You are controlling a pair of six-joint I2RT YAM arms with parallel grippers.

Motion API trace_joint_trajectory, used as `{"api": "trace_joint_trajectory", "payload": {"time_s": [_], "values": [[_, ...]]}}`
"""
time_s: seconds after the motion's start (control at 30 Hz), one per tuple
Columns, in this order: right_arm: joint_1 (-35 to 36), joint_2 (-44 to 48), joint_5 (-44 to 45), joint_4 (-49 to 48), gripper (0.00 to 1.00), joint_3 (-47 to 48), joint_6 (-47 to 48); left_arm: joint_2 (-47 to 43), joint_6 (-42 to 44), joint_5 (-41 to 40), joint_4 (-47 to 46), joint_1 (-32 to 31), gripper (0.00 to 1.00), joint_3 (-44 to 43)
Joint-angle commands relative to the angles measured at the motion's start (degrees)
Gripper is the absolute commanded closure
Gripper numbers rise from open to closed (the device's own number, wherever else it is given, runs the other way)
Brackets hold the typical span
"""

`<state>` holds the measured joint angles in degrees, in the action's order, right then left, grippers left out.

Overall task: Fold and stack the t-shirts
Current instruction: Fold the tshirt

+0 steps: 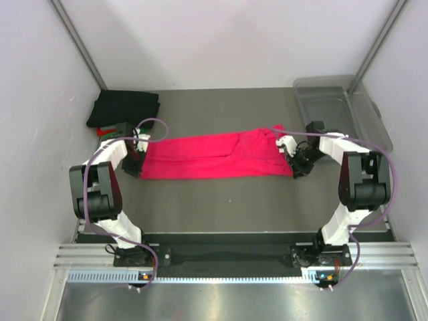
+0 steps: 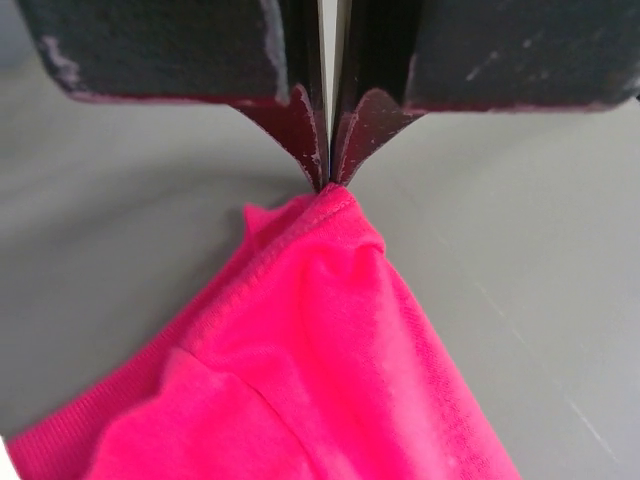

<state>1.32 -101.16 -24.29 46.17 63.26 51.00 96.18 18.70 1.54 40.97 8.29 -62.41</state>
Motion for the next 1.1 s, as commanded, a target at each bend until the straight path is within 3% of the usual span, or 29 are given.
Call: {"api": "trace_joint_trajectory", "payload": {"time_s": [0.0,0.53,0.63,0.67,0.77,0.8,0.83,0.97,1.07], "values": [[-0.6,4.4,2.1,-1.6,1.0,-0.6,2.0,-0.1,2.3,-2.9,-1.5,1.2,1.0,0.0],[-0.5,3.5,5.5,-2.9,0.99,-0.9,1.2,-0.9,4.0,-3.9,-1.2,2.1,1.0,-1.5],[-0.5,4.3,5.6,-3.0,0.95,-1.1,1.1,-1.7,4.8,-2.6,-0.7,2.1,1.0,-1.8],[-0.5,4.6,5.4,-2.8,0.88,-1.1,1.1,-2.0,5.1,-1.3,0.1,2.1,1.0,-2.1],[-0.4,5.7,4.3,-1.0,0.82,-0.5,1.3,-5.0,5.9,3.0,0.9,2.2,0.76,-1.7],[-0.4,6.7,4.0,0.0,0.8,-0.4,1.1,-7.8,6.3,3.6,0.8,2.1,0.55,-1.3],[-0.4,7.2,3.5,0.8,0.79,-0.1,1.1,-9.5,6.4,3.8,0.6,2.2,0.5,-1.0],[-0.1,10.1,1.4,2.5,0.78,0.0,1.2,-16.9,10.5,6.2,0.3,1.9,0.44,1.8],[0.4,11.6,0.2,3.6,0.77,0.0,1.1,-21.3,21.2,8.9,2.0,1.4,0.42,4.6]]}}
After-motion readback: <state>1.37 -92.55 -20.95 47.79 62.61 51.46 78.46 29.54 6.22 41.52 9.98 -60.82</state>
